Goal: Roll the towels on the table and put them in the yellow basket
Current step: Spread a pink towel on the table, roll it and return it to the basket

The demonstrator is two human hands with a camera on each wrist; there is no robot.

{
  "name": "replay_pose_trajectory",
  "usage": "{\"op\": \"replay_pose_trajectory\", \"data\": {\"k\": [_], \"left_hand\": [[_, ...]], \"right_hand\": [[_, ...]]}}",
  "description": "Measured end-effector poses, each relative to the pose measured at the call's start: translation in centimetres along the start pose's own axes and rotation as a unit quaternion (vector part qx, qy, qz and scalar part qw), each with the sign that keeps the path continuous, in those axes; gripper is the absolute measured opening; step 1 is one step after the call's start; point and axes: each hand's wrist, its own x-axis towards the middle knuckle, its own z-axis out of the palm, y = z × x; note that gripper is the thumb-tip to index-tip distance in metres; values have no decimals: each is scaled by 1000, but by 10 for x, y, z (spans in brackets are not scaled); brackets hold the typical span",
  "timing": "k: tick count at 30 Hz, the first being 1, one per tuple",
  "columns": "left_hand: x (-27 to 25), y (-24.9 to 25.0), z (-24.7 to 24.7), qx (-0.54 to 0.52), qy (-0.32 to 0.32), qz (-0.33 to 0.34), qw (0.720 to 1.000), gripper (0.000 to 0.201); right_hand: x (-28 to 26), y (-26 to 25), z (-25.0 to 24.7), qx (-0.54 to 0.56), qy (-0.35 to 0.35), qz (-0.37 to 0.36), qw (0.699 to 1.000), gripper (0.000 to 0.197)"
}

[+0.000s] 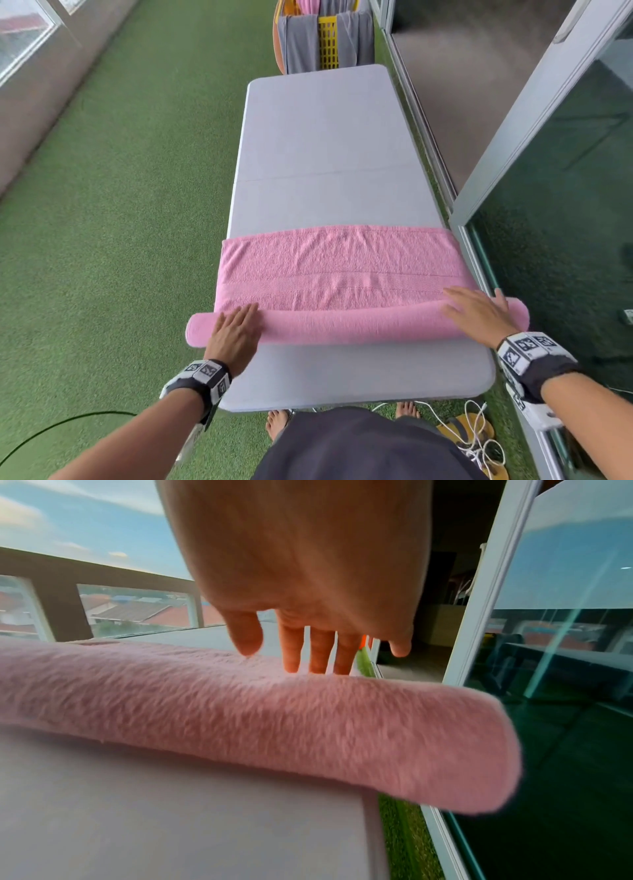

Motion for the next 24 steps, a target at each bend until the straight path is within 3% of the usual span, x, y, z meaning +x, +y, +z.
{"op": "replay_pose_trajectory", "data": {"k": [3, 6, 9, 11, 13, 15, 18, 19, 21, 24], "left_hand": [[-10, -3, 7, 26, -24, 28, 999, 73], [-31, -3, 20, 45, -19, 40, 998, 47], [-36, -6, 19, 74, 7, 52, 996, 32], [-29, -5, 12, 61, 40, 68, 995, 45], [-20, -3, 3, 22, 53, 32, 998, 63], [-13, -3, 2, 1, 23, 4, 1000, 70], [-18, -3, 12, 41, -27, 36, 998, 76], [-21, -3, 16, 50, -30, 45, 997, 70], [-28, -3, 19, 65, -26, 54, 996, 48], [-23, -5, 7, 106, -50, 61, 991, 42]], "right_hand": [[-10, 3, 11, -15, -23, -16, 999, 61], [-31, 11, 36, -52, -42, -31, 997, 63], [-32, 13, 31, -70, -78, -21, 994, 35], [-23, 12, 16, -63, -79, -26, 994, 21], [-16, 9, 5, -49, -40, -23, 998, 39], [-10, 7, 2, -24, 16, -24, 999, 47], [-18, 9, 21, -55, -13, -48, 997, 66], [-22, 12, 29, -76, -13, -54, 996, 70], [-31, 14, 35, -105, -16, -48, 993, 63], [-26, 10, 19, -119, -63, -37, 990, 25]]}}
